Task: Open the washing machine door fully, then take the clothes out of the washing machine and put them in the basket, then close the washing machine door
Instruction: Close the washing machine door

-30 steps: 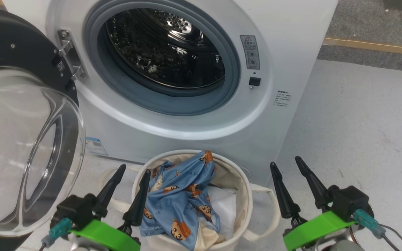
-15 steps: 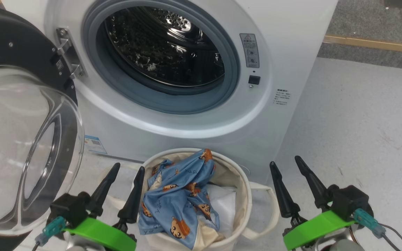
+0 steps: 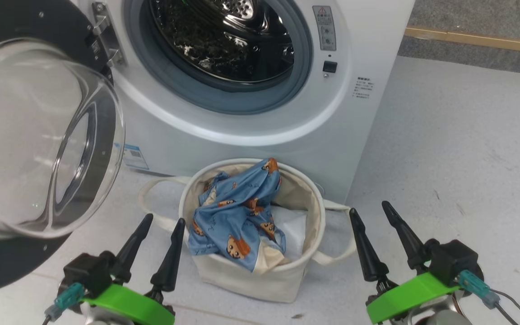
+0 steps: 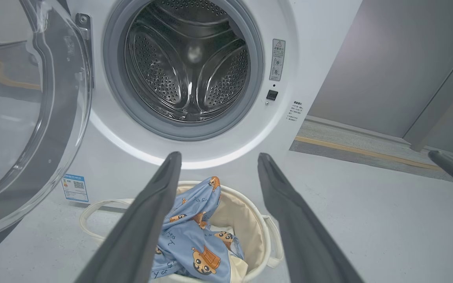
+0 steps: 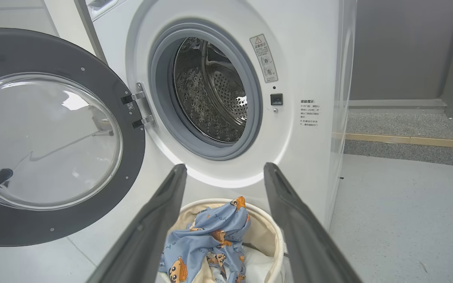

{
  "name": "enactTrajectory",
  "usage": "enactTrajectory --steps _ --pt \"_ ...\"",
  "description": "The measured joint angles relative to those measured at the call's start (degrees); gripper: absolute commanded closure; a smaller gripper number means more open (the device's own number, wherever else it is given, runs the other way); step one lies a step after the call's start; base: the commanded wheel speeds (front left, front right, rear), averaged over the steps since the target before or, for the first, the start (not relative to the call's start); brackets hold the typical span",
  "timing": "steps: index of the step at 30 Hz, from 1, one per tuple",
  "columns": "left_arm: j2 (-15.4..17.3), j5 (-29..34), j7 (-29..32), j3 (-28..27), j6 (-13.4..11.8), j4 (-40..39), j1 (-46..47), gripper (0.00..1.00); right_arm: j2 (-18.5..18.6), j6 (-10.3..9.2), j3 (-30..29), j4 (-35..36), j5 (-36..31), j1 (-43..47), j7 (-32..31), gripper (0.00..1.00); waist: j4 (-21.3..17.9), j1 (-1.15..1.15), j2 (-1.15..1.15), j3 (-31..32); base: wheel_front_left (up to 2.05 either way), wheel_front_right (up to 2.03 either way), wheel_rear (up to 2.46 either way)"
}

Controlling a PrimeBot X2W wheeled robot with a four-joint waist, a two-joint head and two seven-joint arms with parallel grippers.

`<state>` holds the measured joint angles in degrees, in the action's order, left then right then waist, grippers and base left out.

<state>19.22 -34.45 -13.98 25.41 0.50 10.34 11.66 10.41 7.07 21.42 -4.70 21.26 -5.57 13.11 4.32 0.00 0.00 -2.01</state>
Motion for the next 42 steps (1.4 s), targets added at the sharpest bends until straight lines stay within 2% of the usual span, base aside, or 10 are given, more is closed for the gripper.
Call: enactTrajectory --steps 13,18,22,27,34,42 --pt "0.13 -0.01 -0.09 0.07 0.03 0.26 -0.12 0.0 0.05 0.0 0.22 0.13 0.0 0.03 -0.02 0.0 1.03 0.0 0.0 0.38 -0.36 0.36 0.0" --pt "-0.77 -0.65 -0.25 -0.62 -0.4 0.47 -0.1 0.0 0.71 0.0 0.75 0.29 0.0 -0.09 -0.51 0.0 2.59 0.0 0.0 0.61 0.0 0.0 0.0" --pt "-1.13 0.19 -0.25 -0.92 -0.7 0.22 -0.1 0.0 0.98 0.0 1.49 0.27 0.02 -0.55 -0.67 0.0 5.15 0.0 0.0 0.82 0.0 0.0 0.0" --pt "-0.73 2.83 -0.27 -2.15 -3.54 1.89 -0.43 0.0 1.0 0.0 3.24 0.24 0.54 -1.87 -0.66 0.0 9.15 0.0 0.0 1.55 0.0 0.0 0.0" --pt "-0.68 2.99 -0.27 -2.67 -4.1 2.88 -1.74 0.0 0.93 0.0 6.65 -1.16 1.88 -2.73 -0.59 0.0 15.02 0.0 0.0 2.85 0.0 0.0 0.0" --pt "0.02 3.02 -0.32 -4.53 -6.28 1.43 -2.79 0.0 0.87 0.0 8.25 -2.81 3.15 -3.96 -0.11 0.0 21.76 0.0 0.0 4.06 0.0 0.0 0.0"
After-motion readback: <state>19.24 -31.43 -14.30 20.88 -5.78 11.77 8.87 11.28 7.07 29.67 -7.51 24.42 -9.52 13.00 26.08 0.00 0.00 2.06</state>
